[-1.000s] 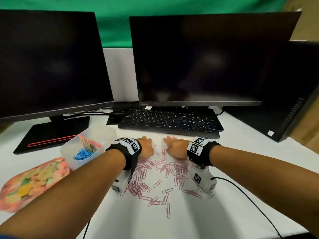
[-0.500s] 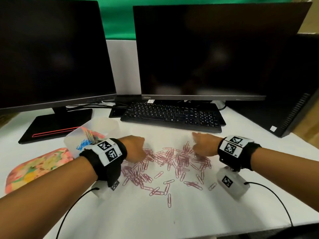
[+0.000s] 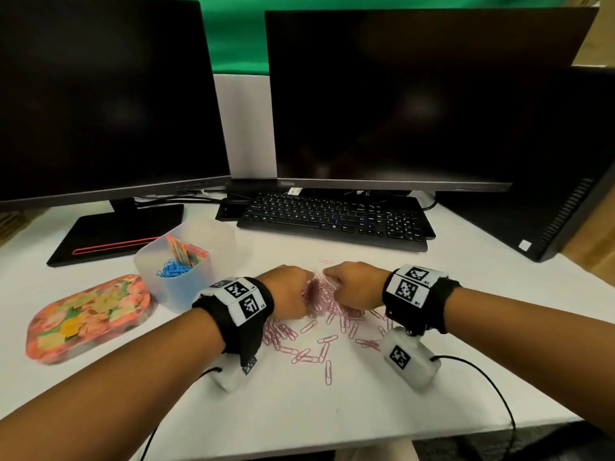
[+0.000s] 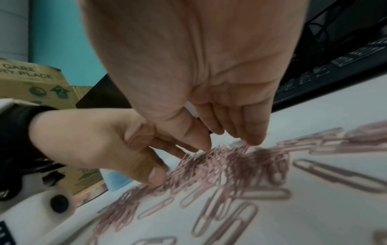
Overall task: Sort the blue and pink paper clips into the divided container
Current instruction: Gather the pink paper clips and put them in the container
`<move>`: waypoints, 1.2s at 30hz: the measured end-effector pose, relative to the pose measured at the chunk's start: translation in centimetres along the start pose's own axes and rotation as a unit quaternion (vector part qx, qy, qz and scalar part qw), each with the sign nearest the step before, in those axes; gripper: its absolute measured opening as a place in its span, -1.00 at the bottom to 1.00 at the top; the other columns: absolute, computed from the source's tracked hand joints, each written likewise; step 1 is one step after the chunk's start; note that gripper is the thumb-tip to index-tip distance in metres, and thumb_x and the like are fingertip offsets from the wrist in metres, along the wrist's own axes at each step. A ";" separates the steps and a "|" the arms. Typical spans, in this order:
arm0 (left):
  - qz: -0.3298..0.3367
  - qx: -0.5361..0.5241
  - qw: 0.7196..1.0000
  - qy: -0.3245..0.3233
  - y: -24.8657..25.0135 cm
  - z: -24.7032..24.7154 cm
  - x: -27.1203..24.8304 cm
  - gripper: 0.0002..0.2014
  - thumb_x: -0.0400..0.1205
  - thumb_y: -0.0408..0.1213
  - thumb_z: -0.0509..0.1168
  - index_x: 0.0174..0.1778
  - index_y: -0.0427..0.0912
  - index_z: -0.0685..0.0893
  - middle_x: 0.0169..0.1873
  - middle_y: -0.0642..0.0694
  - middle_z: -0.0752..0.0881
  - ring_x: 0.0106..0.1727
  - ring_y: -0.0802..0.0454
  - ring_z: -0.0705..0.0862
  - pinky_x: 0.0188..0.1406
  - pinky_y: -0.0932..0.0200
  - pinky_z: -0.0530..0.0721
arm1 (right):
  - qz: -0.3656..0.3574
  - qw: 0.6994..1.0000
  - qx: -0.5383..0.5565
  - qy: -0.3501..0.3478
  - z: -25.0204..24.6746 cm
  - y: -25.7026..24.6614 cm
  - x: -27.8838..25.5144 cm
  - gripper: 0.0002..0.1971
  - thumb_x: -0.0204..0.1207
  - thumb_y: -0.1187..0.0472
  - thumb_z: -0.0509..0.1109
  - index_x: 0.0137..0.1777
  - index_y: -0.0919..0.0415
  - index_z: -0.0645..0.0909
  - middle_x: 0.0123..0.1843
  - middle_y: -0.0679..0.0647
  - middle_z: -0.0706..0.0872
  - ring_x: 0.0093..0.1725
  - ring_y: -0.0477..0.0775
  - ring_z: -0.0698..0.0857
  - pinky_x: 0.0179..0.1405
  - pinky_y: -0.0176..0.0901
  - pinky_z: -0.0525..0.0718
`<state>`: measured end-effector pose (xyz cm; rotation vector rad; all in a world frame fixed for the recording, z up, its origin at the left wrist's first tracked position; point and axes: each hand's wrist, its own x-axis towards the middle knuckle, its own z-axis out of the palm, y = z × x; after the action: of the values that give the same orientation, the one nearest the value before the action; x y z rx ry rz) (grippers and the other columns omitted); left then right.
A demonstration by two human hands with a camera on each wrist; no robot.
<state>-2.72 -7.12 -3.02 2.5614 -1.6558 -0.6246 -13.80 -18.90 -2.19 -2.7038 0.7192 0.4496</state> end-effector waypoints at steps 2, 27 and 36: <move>-0.037 0.029 0.999 0.010 -0.9 0.1 0.2 -0.27 0.54 0.03 0.40 0.62 -0.08 0.33 0.49 -0.11 0.45 0.48 -0.12 0.48 0.42 -0.01 0.53 | 0.020 1.000 -0.006 0.022 -0.5 0.9 -0.2 -0.70 0.58 0.11 0.32 0.29 -0.14 0.50 0.45 0.05 0.54 0.34 0.11 0.50 0.23 -0.12 0.53; -0.033 -0.054 0.987 0.150 -2.2 -0.4 2.5 -0.81 0.52 -0.35 0.43 0.03 -0.10 0.80 0.05 -0.10 0.75 0.03 -0.08 0.73 0.06 0.09 0.74 | 0.007 0.994 0.038 0.098 0.4 -0.4 4.0 -0.68 0.42 0.36 0.39 0.06 -0.07 0.72 0.10 0.05 0.66 -0.03 0.08 0.72 -0.04 -0.05 0.79; -0.064 -0.124 0.967 0.215 -5.8 -8.0 0.1 -0.86 0.51 -0.40 0.38 -0.28 -0.13 0.83 -0.41 -0.05 0.82 -0.42 0.07 0.79 -0.12 0.09 0.83 | 0.014 0.993 0.069 0.093 -0.5 0.9 3.9 -0.67 0.38 0.37 0.42 -0.03 -0.12 0.70 0.06 0.09 0.69 -0.12 0.06 0.76 -0.08 -0.04 0.80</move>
<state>5.11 -6.18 2.96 2.4103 -1.2009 -0.2332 -10.94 -21.52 -3.38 -2.6295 0.8066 0.1492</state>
